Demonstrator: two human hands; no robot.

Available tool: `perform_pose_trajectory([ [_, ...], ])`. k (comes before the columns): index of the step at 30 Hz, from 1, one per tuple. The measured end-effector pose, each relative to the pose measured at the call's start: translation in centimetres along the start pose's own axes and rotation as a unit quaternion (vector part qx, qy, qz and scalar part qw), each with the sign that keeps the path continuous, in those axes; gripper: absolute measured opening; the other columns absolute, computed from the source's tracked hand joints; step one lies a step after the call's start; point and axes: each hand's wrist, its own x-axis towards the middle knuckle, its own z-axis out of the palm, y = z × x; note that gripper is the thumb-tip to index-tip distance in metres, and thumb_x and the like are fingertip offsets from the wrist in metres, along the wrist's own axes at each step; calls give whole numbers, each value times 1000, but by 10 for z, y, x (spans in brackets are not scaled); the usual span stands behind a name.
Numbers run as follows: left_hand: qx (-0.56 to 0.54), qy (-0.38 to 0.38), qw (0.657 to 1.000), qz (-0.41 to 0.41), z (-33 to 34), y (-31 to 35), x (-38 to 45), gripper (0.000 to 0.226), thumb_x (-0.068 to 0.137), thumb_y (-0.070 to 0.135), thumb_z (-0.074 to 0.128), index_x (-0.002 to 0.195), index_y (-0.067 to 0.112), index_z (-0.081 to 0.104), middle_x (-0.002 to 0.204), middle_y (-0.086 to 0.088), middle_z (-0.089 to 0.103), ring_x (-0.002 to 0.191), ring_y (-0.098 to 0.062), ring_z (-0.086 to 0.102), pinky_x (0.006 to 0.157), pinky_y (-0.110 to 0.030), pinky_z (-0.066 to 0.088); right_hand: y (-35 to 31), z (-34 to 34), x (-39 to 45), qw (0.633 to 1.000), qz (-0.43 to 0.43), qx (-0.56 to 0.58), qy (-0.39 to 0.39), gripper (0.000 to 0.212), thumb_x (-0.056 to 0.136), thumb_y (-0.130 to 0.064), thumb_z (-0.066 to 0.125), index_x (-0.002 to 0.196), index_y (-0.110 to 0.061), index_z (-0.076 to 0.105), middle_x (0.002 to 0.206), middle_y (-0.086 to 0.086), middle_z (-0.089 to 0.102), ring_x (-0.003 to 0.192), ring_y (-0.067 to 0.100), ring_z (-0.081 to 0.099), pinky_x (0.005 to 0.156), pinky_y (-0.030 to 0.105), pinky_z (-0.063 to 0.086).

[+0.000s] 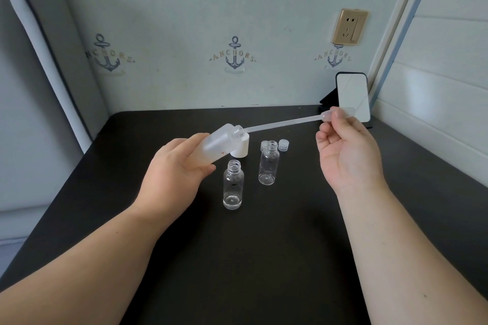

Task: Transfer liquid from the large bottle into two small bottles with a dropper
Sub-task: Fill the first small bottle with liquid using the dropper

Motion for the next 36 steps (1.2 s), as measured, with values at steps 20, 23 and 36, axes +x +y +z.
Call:
perform_pose_trajectory([
  [20, 37, 2, 998, 43, 7, 4, -2, 56, 84, 26, 79, 136, 39, 60, 112, 23, 54, 111, -14, 51, 100, -39, 44, 15, 14, -16, 986, 19, -101, -130, 6, 80, -15, 73, 83, -13, 77, 85, 6, 75, 70, 13, 66, 71, 23, 54],
  [23, 35, 2, 998, 45, 7, 4, -3, 56, 85, 27, 79, 136, 38, 59, 113, 23, 55, 111, -13, 51, 98, -35, 43, 18, 14, -17, 978, 17, -138, -156, 11, 78, -19, 77, 87, -12, 78, 88, 7, 76, 74, 15, 67, 76, 25, 55],
  [36, 41, 16, 999, 21, 5, 4, -3, 56, 84, 28, 80, 136, 36, 60, 119, 16, 61, 113, -16, 51, 100, -40, 44, 15, 8, -10, 990, 29, -85, -111, 15, 82, -16, 71, 95, -8, 76, 88, 4, 75, 72, 13, 66, 70, 23, 54],
])
